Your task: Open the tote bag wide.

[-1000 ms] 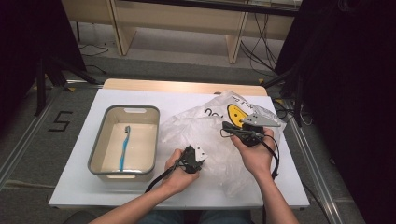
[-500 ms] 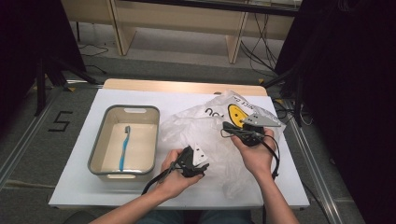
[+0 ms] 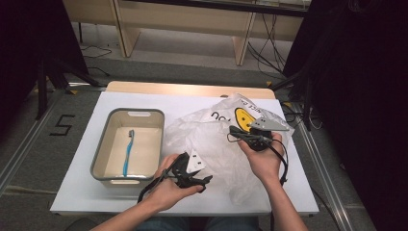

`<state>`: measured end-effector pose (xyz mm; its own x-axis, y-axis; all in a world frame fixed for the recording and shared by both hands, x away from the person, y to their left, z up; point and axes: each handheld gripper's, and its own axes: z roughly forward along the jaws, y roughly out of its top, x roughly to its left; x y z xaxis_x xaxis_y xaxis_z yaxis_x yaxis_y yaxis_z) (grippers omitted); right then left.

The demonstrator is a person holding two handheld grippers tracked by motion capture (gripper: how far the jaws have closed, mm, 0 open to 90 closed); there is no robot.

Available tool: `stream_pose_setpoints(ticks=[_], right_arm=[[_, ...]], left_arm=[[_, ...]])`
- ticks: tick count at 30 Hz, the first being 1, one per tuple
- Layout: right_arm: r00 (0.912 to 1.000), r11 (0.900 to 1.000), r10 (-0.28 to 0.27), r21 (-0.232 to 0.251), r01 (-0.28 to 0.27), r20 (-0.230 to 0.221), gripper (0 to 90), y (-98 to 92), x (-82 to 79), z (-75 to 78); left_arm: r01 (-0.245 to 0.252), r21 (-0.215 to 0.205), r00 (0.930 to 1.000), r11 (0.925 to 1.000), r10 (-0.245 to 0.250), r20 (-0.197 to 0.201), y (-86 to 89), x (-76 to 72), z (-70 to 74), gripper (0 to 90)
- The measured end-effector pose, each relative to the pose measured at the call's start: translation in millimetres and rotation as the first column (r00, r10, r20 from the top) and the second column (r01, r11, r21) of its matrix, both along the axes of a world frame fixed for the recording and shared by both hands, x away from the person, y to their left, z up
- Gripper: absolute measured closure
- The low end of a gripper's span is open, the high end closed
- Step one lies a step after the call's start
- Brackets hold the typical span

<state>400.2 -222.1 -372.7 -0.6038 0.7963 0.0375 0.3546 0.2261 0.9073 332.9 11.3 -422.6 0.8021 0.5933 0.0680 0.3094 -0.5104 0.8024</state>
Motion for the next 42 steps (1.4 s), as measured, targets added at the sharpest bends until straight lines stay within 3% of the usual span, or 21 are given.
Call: stream_pose_setpoints(ticks=[10,23,31,42], right_arm=[[1.0000,1.000,0.001,-0.007,-0.001,-0.003,90.0,0.5,0.2,-0.8],[1.0000,1.000,0.002,-0.009,-0.002,-0.007,90.0,0.6,0.8,-2.0],[0.9999,1.000,0.001,-0.010,-0.001,-0.013,90.0,1.0,1.7,-3.3],[0.9998,1.000,-0.011,-0.004,0.011,-0.017,90.0,-2.1,1.7,-2.2]], left_arm=[[-0.006,-0.017,1.0000,0.9998,0.006,-0.007,19.3,3.5,11.5,32.3],[-0.068,-0.009,0.9977,0.9976,0.068,-0.001,44.8,12.8,23.6,30.4],[-0.129,-0.007,0.9916,0.9916,0.129,-0.011,62.6,18.9,33.1,30.3],[-0.175,-0.010,0.9844,0.9845,0.175,-0.018,78.0,24.5,39.1,30.1]])
